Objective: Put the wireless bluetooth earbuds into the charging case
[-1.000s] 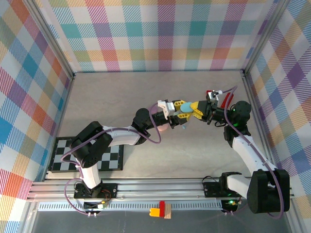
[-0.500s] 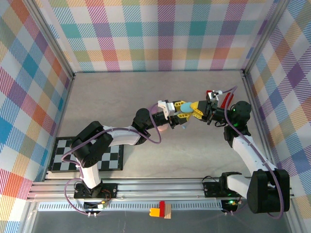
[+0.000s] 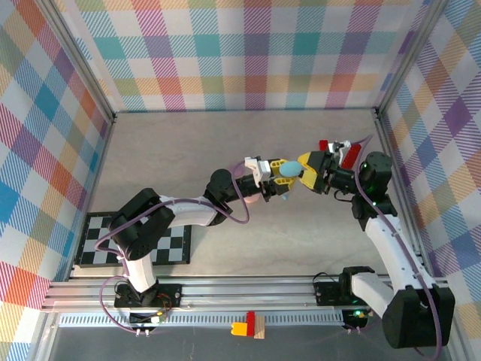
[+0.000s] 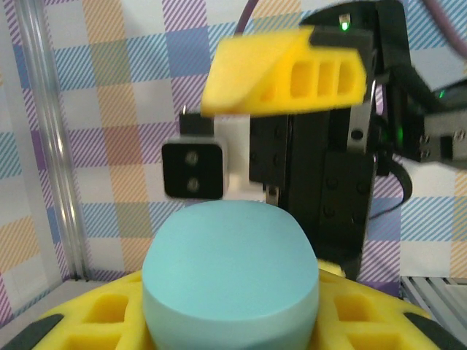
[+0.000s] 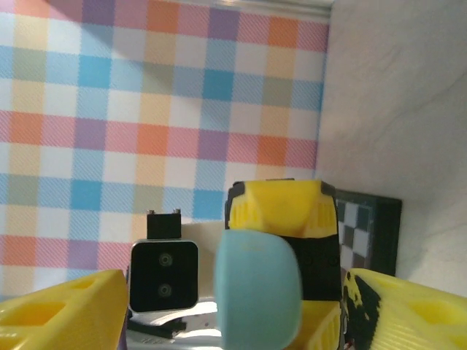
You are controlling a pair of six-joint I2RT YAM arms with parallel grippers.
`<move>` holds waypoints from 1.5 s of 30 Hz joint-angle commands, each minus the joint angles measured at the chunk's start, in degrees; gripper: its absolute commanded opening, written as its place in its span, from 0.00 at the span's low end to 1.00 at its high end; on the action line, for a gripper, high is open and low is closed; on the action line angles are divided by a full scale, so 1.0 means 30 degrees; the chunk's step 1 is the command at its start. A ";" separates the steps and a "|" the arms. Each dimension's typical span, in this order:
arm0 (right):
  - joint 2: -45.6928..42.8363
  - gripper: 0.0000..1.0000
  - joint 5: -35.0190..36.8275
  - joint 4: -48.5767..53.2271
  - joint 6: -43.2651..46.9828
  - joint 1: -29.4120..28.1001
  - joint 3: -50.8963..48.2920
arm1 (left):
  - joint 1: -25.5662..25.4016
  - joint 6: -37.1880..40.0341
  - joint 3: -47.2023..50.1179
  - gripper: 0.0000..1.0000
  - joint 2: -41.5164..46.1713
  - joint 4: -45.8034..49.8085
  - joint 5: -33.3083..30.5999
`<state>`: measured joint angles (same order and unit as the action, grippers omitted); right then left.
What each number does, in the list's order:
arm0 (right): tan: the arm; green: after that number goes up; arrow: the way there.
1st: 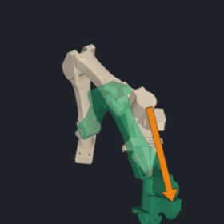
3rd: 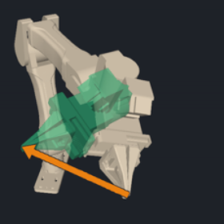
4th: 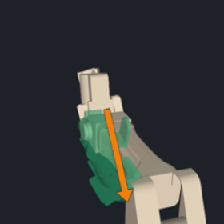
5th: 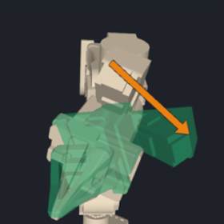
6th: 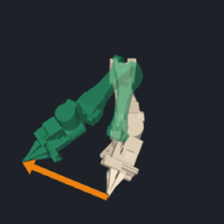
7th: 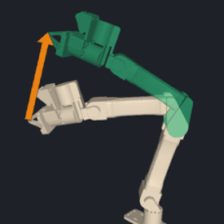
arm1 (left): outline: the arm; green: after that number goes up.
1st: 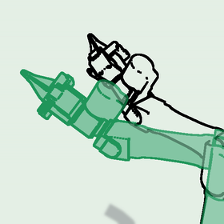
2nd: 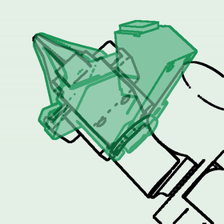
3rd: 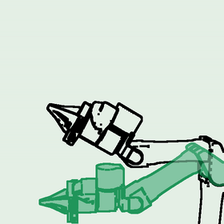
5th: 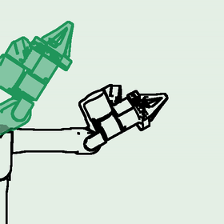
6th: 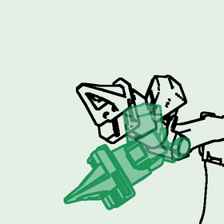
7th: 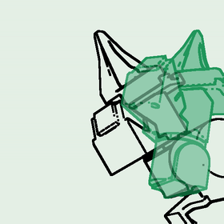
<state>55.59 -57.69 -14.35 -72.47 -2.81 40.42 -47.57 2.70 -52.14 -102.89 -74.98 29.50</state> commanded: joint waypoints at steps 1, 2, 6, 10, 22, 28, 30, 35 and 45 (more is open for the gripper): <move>-0.0640 0.78 0.1955 0.6663 0.6637 0.0109 0.1898 | 0.0312 -0.0467 0.0622 0.35 0.1035 -0.0282 0.0300; -0.0769 0.79 0.2238 0.7495 0.8234 0.0098 0.2289 | 0.0398 -0.0661 0.0689 0.34 0.1101 0.0009 0.0399; -0.1468 0.84 0.3555 1.1415 1.6197 -0.0231 0.4310 | 0.0742 -0.1594 0.0798 0.34 0.1276 0.0734 0.1709; -0.2839 0.88 0.7041 1.4845 2.2924 -0.1545 0.5448 | 0.1091 -0.2868 0.0787 0.34 0.1433 0.0989 0.3703; -0.2977 0.89 0.8620 1.4978 2.7834 -0.4657 0.4963 | 0.1122 -0.4793 0.0451 0.32 0.1552 0.0515 0.5601; -0.2033 0.89 1.0984 1.4476 2.7964 -0.5679 0.4919 | 0.1127 -0.5105 0.0606 0.31 0.1488 -0.0282 0.5756; -0.1905 0.89 1.1531 1.4113 2.7757 -0.5773 0.4844 | 0.1134 -0.5060 0.0706 0.31 0.1587 -0.0261 0.5799; -0.1749 0.87 1.3550 1.3364 2.6228 -0.5772 0.5015 | 0.1122 -0.4379 0.1057 0.31 0.1809 -0.0187 0.5872; -0.1392 0.84 1.4104 1.2489 2.3716 -0.5759 0.5758 | 0.1128 -0.3669 0.1442 0.31 0.1954 -0.0160 0.5996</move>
<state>51.07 -19.86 26.98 1.89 -20.53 55.83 -43.66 -10.44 -48.80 -98.94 -71.57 43.66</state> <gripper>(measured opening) 0.843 0.368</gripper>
